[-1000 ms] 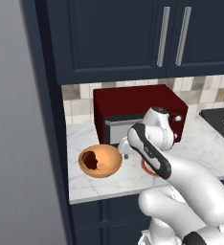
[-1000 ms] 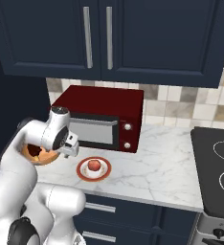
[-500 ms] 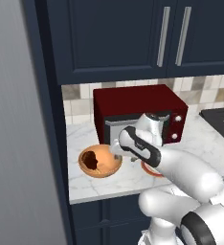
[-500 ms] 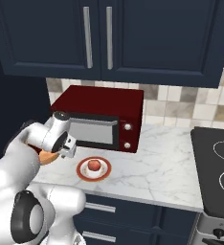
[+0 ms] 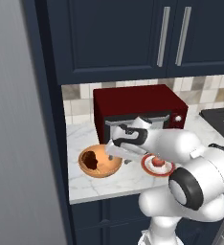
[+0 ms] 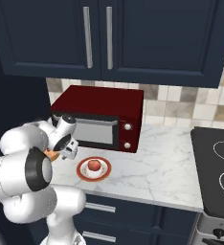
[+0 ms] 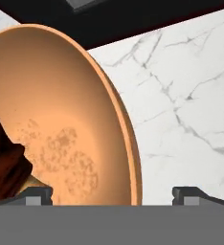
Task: Remove the peach from the bowl and place it on the small plate. Then place the bowl with only the steak in the microwave, close the door, and press the start button to microwave the steak.
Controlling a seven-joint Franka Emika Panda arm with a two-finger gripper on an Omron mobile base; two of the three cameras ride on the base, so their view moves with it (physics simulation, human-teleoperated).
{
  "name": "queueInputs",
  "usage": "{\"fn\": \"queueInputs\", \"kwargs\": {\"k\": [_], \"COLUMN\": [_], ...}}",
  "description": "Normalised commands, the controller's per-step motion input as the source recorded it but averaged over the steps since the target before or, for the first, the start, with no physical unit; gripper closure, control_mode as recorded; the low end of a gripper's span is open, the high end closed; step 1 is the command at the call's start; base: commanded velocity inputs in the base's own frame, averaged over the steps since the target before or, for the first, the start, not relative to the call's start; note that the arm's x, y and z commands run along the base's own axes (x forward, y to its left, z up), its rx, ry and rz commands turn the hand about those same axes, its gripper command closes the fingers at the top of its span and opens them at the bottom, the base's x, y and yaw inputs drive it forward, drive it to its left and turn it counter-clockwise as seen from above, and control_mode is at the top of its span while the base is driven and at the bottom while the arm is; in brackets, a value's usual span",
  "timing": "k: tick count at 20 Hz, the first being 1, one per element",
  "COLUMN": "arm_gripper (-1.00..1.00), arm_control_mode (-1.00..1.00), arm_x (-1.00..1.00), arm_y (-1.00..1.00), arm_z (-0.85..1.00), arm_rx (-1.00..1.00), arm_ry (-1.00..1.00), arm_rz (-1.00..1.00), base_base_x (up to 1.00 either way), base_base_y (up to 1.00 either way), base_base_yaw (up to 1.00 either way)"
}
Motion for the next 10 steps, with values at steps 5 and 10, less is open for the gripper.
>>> {"fn": "queueInputs", "kwargs": {"k": [5, 10], "arm_gripper": [1.00, 1.00], "arm_control_mode": [-1.00, -1.00], "arm_x": [0.16, 0.01], "arm_y": [0.37, 0.16], "arm_z": [-0.24, -0.17], "arm_rx": [0.00, 0.00], "arm_ry": [0.05, 0.04], "arm_rz": [0.00, 0.02], "base_base_x": [0.00, 0.00], "base_base_y": [0.00, 0.00], "base_base_yaw": [0.00, 0.00]}}
